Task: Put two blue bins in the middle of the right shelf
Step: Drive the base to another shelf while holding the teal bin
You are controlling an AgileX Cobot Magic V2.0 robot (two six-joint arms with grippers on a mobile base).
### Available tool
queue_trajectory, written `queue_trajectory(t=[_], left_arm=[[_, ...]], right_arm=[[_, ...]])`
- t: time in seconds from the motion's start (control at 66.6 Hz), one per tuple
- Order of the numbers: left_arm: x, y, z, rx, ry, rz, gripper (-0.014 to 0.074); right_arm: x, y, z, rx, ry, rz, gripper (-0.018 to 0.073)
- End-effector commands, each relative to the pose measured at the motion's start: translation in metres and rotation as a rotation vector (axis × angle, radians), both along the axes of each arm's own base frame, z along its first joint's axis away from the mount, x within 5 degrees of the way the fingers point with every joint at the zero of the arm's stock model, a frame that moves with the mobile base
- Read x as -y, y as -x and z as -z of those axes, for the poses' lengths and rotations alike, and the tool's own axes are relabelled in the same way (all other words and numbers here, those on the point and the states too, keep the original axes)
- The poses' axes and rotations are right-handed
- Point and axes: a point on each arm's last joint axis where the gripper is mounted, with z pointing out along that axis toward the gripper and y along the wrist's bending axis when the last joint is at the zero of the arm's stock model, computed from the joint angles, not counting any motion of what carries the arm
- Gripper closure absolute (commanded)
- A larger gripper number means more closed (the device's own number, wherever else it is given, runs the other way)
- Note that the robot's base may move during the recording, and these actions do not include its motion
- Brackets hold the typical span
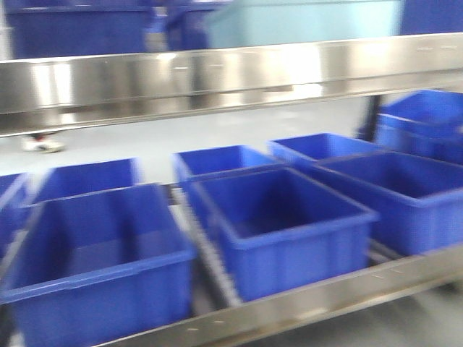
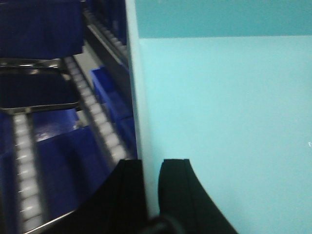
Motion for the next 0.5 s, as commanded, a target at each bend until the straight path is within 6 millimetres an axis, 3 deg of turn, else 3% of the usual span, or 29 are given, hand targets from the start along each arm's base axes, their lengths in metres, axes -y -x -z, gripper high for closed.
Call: queue_trajectory(t=[0.0,0.48], left_arm=[[0.0013,0.0034,-0.0097,0.055,0.026,0.020,0.0707],[0.0013,0.0034,-0.0097,0.055,0.026,0.020,0.0707]], right_arm=[[-0.0014,0.0034,-0.0138,0.091,-0.016,-0.018,0.0721],[-0.0014,0.0034,-0.0140,0.093,-0.016,-0.018,0.0721]])
